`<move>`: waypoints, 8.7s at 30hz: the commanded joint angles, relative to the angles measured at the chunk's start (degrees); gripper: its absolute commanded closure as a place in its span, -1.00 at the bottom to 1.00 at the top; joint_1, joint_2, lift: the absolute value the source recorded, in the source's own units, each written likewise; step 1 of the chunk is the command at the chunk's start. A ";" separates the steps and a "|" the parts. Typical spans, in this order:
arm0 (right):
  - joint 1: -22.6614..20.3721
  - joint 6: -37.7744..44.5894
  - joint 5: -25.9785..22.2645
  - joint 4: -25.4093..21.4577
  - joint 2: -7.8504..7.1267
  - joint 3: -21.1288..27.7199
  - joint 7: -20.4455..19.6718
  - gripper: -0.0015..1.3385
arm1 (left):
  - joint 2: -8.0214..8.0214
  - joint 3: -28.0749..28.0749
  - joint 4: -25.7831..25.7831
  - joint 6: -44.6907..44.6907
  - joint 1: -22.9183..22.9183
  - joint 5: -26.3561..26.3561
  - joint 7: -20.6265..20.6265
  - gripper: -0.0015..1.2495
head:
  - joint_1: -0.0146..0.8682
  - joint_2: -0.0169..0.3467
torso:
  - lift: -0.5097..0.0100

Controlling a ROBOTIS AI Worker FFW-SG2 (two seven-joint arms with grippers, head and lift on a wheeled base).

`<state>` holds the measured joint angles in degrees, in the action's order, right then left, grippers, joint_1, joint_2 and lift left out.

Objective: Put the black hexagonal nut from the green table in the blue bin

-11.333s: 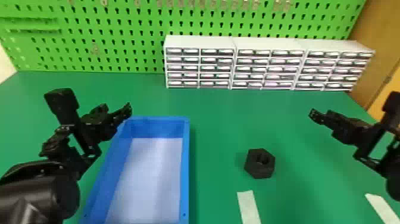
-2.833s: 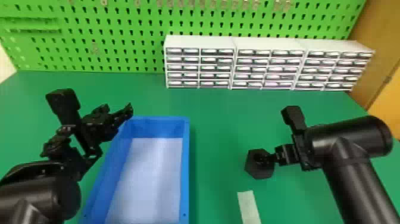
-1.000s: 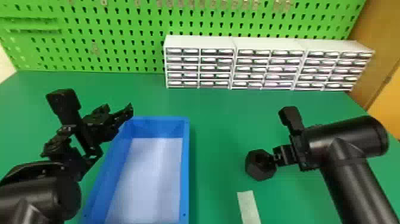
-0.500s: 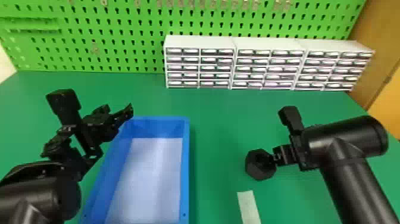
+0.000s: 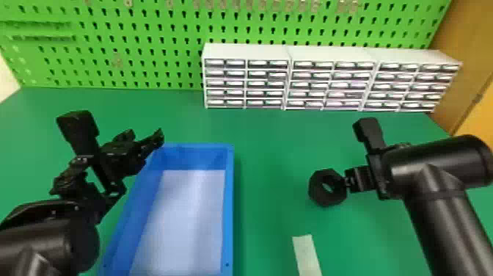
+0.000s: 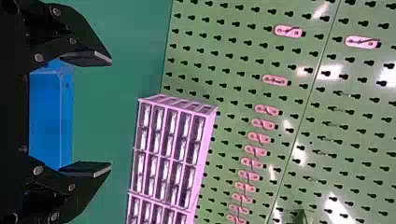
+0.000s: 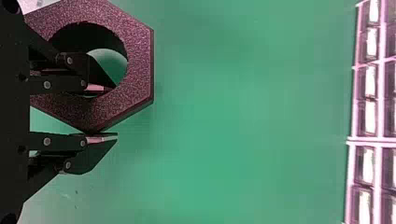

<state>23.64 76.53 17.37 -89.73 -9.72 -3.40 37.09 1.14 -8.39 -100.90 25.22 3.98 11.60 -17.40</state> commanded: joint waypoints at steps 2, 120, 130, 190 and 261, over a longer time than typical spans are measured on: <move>-0.70 -5.17 -0.85 -1.59 -0.83 2.26 0.00 0.56 | 0.00 -0.13 0.00 0.00 -0.02 0.00 0.00 -0.27 | 0.60 -0.86 | 0.59; 0.26 -53.42 -50.24 -1.50 -5.22 -33.95 -18.54 0.56 | 0.00 0.04 0.18 0.00 0.42 -0.18 0.35 -0.27 | 0.60 -0.86 | 0.59; 0.44 -53.42 -50.42 -1.24 -5.22 -34.30 -18.54 0.41 | 0.00 0.13 0.18 0.00 0.42 -0.09 0.35 -0.27 | 0.60 -0.86 | 0.59; -12.39 -52.80 -35.04 -3.43 0.23 -2.66 -17.40 -0.15 | 0.09 -0.40 0.18 0.00 -0.11 0.00 0.35 -0.27 | 0.60 -0.86 | 0.59; -16.08 -53.51 -38.64 2.63 1.55 21.25 -11.42 -0.15 | 0.44 -2.24 0.18 -0.70 0.77 -1.05 0.35 -0.27 | 0.60 -0.86 | 0.59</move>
<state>7.20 23.28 -21.80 -88.00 -8.88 17.89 25.63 1.42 -10.48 -100.72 24.56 4.56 10.48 -17.05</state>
